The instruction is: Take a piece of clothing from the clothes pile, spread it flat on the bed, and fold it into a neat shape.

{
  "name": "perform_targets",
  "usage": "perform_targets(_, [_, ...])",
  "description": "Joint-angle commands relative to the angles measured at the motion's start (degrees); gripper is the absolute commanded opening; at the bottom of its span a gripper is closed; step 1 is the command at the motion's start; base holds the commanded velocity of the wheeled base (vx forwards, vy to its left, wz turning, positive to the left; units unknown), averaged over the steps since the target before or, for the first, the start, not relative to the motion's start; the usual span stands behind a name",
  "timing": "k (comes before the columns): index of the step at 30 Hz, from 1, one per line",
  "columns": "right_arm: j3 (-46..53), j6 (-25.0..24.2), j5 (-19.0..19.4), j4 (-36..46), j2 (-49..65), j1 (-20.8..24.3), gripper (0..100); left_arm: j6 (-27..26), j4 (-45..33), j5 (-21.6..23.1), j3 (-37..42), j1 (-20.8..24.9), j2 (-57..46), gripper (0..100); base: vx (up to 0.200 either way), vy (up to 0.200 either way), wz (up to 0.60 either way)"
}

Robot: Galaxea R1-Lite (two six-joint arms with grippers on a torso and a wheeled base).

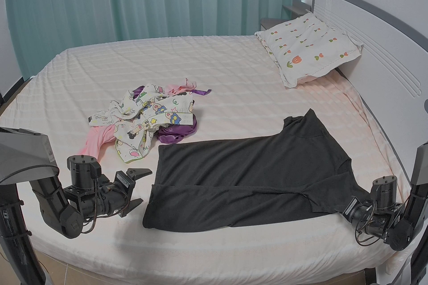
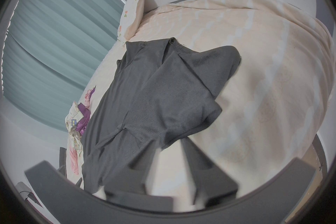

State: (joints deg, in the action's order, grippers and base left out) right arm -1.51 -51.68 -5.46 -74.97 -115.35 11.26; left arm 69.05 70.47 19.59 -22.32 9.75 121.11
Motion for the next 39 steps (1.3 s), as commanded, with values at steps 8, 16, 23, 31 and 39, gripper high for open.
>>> perform_targets(8, [1.16,1.67,-0.52,-5.71,0.12,-1.77,100,0.03,0.01,0.01,-0.09,0.00,0.09,100,0.000,0.000,0.00])
perform_targets(16, [0.46,2.46,0.10,-7.82,3.02,-5.11,100,0.03,0.01,0.01,-0.09,0.00,0.09,100,0.000,0.000,0.00])
perform_targets(23, [-0.69,4.92,1.86,-8.79,2.67,-8.36,100,0.03,0.01,0.01,-0.09,0.00,0.09,100,0.000,0.000,0.00])
perform_targets(31, [-2.97,7.47,7.31,-8.70,1.27,-11.09,100,0.03,0.01,0.01,-0.09,0.00,0.09,100,0.000,0.000,0.00])
perform_targets(39, [-14.57,13.62,10.21,-6.50,-9.63,-14.08,100,0.03,0.01,0.01,-0.18,0.00,0.09,100,0.000,0.000,0.00])
